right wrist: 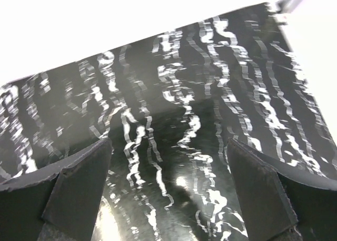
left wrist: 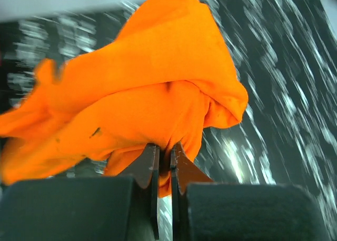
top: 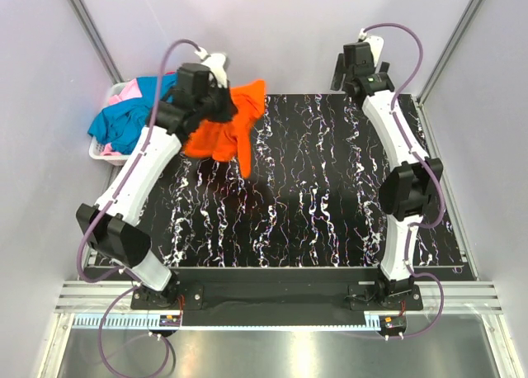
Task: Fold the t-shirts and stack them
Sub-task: Move the tshirt to the center of the board
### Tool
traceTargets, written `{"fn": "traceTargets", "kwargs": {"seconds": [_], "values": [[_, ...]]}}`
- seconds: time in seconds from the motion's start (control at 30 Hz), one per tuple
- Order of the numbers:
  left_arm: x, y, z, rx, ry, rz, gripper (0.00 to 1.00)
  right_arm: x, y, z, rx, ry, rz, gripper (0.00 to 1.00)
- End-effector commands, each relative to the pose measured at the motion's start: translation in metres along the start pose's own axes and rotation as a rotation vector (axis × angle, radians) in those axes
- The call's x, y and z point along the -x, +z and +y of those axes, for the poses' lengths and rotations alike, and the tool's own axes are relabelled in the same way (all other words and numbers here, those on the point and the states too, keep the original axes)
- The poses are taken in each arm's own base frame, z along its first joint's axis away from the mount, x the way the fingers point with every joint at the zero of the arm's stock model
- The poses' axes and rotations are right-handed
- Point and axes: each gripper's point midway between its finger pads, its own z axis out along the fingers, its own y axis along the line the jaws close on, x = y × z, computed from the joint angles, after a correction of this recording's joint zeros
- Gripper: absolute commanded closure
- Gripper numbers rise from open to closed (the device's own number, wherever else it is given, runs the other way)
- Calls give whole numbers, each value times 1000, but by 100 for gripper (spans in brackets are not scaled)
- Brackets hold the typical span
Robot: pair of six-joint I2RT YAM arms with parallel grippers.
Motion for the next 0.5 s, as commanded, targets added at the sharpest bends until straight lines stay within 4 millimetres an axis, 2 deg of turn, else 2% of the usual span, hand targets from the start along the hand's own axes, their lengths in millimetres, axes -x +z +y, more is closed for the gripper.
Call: {"fn": "traceTargets", "kwargs": {"seconds": [0.0,0.1,0.13,0.17,0.2,0.23,0.33,0.47], "values": [[-12,3,-42,-205,80,21,100,40,-28,-43,-121,91,-91,3],[-52,8,-83,-368,167,123,100,35,-29,-41,-103,92,-72,3],[-67,10,-97,-390,196,153,69,32,-29,-37,-82,99,-61,3],[-72,18,-87,-302,210,156,33,32,-30,-37,-75,103,-59,3],[-83,27,-80,-241,207,190,11,28,-29,-36,-73,102,-45,3],[-87,32,-74,-193,201,202,1,26,-30,-35,-65,101,-40,3],[-102,41,-48,-35,146,241,1,23,-34,-33,-45,92,-27,4],[-117,44,-25,114,46,251,1,13,-35,-26,9,70,10,4]]}}
